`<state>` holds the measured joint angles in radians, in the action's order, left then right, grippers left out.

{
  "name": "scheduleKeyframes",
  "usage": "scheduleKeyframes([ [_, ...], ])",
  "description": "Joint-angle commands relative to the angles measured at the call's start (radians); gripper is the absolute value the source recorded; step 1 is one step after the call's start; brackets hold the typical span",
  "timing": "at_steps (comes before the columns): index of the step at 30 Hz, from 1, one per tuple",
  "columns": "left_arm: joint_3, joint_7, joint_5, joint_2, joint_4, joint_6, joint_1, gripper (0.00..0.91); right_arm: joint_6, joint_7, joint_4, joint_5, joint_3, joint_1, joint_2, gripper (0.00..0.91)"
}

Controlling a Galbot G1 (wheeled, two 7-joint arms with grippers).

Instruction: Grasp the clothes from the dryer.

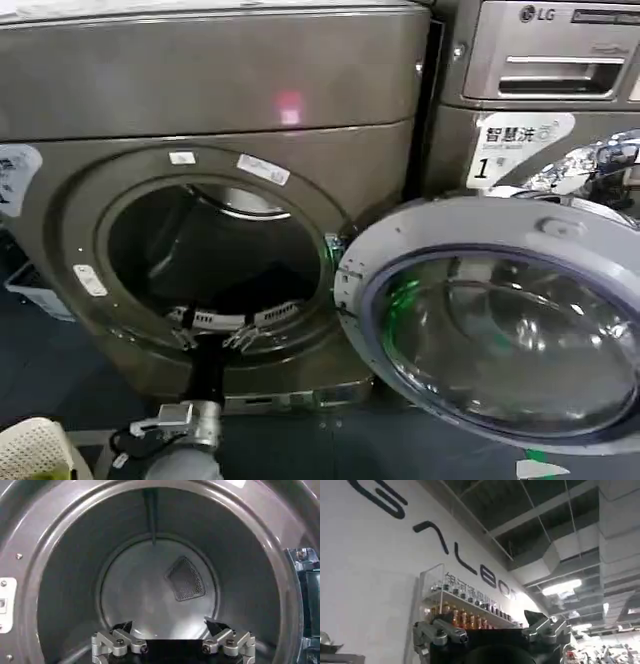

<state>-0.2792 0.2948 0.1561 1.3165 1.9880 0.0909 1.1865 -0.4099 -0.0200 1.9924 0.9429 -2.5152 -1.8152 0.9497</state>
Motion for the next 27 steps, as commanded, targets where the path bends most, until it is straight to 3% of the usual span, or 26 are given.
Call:
scheduleKeyframes([
  [1,0.017,-0.027,0.036,0.025,-0.341,0.016,-0.371,0.907,0.009,-0.033,-0.01,-0.064,-0.017,-0.007,-0.008,0.907],
  [5,0.032,-0.103,0.02,0.033,-0.598,0.024,-0.557,0.907,0.009,-0.032,-0.009,-0.045,-0.004,0.009,-0.002,0.907],
  [11,0.117,-0.578,-0.167,-0.031,-0.98,0.079,-0.846,0.907,0.012,-0.026,-0.017,-0.046,-0.004,0.013,-0.001,0.907],
  [16,0.273,-0.949,-0.334,-0.059,-1.256,-0.062,-1.036,0.907,0.016,-0.025,-0.016,-0.046,0.004,0.019,0.001,0.907],
  [19,0.379,-1.108,-0.373,-0.073,-1.344,-0.1,-1.131,0.907,0.017,-0.026,-0.018,-0.046,0.005,0.021,0.004,0.907],
  [27,0.584,-1.317,-0.632,-0.008,-1.582,-0.179,-1.32,0.907,0.018,-0.027,-0.013,-0.047,0.005,0.022,0.014,0.907],
])
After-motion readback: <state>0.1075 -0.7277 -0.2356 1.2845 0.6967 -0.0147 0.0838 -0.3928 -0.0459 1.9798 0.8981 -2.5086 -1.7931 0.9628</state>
